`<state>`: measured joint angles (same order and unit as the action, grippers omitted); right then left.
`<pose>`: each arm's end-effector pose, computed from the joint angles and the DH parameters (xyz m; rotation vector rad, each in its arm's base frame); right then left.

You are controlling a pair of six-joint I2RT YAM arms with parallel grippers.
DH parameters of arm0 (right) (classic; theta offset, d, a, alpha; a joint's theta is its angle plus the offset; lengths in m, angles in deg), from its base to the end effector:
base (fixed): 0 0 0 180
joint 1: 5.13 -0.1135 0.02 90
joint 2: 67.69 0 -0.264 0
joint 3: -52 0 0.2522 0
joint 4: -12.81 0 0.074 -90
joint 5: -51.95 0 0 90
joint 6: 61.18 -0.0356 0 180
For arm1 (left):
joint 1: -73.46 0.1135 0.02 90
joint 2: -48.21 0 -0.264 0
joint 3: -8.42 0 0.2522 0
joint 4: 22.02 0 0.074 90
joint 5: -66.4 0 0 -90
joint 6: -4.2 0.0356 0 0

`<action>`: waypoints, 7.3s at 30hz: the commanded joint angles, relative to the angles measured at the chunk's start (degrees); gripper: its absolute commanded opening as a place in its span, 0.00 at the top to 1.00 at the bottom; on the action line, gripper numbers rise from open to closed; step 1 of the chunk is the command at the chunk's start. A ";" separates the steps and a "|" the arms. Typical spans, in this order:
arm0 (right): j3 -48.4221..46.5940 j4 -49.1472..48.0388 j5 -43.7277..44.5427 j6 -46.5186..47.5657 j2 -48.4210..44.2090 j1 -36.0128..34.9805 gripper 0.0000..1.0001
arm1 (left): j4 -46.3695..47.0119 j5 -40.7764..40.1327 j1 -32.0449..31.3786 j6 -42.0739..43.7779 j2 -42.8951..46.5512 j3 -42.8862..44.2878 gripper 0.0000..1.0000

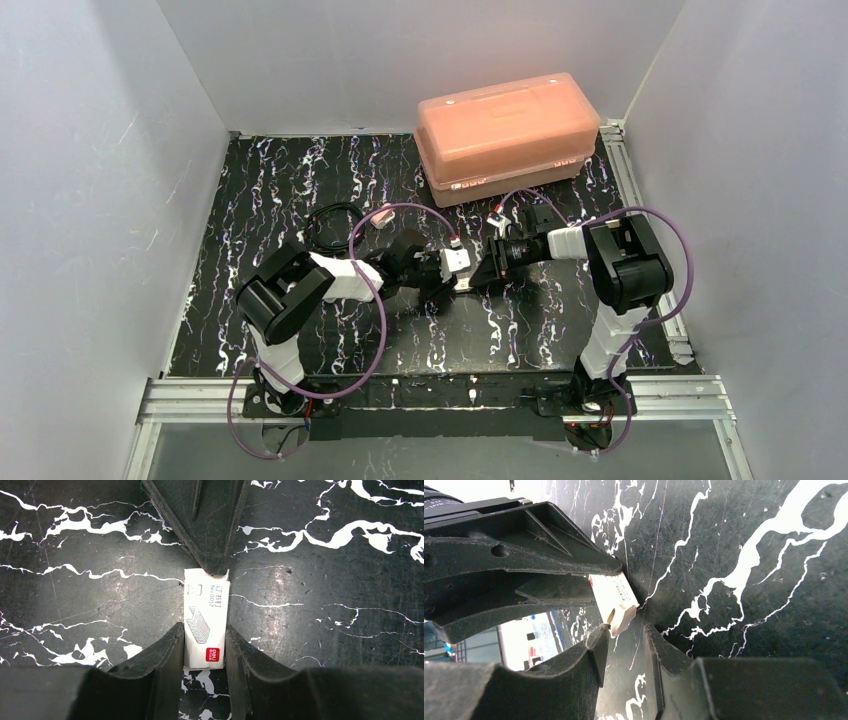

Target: Load the staples into the stapler

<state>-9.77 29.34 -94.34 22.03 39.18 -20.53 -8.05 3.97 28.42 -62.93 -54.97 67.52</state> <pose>0.2999 0.1133 0.1050 -0.5231 2.4600 1.4296 0.2376 -0.2612 0.1421 1.4150 1.5716 -0.7361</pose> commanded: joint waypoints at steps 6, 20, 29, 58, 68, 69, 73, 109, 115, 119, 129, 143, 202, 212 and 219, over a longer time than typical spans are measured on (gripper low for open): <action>-0.06 -1.80 7.38 0.95 4.54 -0.52 0.63 | -2.00 -2.71 -0.22 0.81 -0.51 -2.01 0.71; -0.50 -2.32 8.24 -0.13 5.53 -1.08 0.72 | -2.00 -2.42 -0.23 0.86 -1.57 -1.25 0.71; -0.84 -3.93 7.05 -1.52 5.64 -1.52 0.77 | -2.11 -3.13 -0.19 1.03 -1.66 -1.05 0.69; -2.47 7.19 8.14 6.70 3.40 4.29 0.99 | -14.96 -1.15 -0.23 7.14 -0.90 2.61 0.66; -2.18 11.30 8.33 12.55 1.59 7.57 0.99 | -16.46 -1.46 -0.23 7.86 -0.61 2.91 0.66; -2.25 11.90 8.35 13.20 1.39 7.76 0.99 | -16.47 -1.41 -0.23 7.88 -0.56 2.91 0.66; -2.72 13.76 8.95 15.44 0.54 8.76 0.99 | -16.48 -1.52 -0.21 7.88 -0.53 2.95 0.66; -5.37 18.06 14.10 24.04 -22.95 10.21 0.31 | -59.99 -23.01 21.04 2.78 26.15 8.65 0.14; -5.17 17.62 13.08 23.25 -22.34 10.21 0.31 | -64.14 -23.92 23.94 -0.41 19.68 13.01 0.09; -5.04 17.67 13.18 23.31 -22.45 10.20 0.31 | -65.00 -23.79 24.80 -0.68 17.07 14.11 0.15; -5.26 17.81 12.58 23.63 -22.66 10.21 0.32 | -62.59 -21.33 25.67 1.17 12.21 15.85 0.56; -12.16 13.24 5.46 27.08 -25.66 -0.74 0.24 | -71.38 8.79 25.48 5.42 16.27 25.85 1.00; -0.99 -28.97 -1.02 -11.94 -29.24 -1.99 0.99 | -39.66 34.03 29.01 -14.65 31.98 17.73 1.00; 1.60 -34.80 -0.87 -16.31 -29.44 -0.29 0.99 | -31.32 34.14 31.41 -18.11 34.09 8.74 1.00; 2.61 -36.10 -0.90 -16.24 -28.87 -0.16 0.99 | -28.97 33.85 31.78 -17.85 34.30 6.07 1.00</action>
<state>-7.48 -2.27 -99.43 6.10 11.20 -22.93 -37.47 37.30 58.67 -80.85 -23.30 74.23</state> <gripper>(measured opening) 0.420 0.315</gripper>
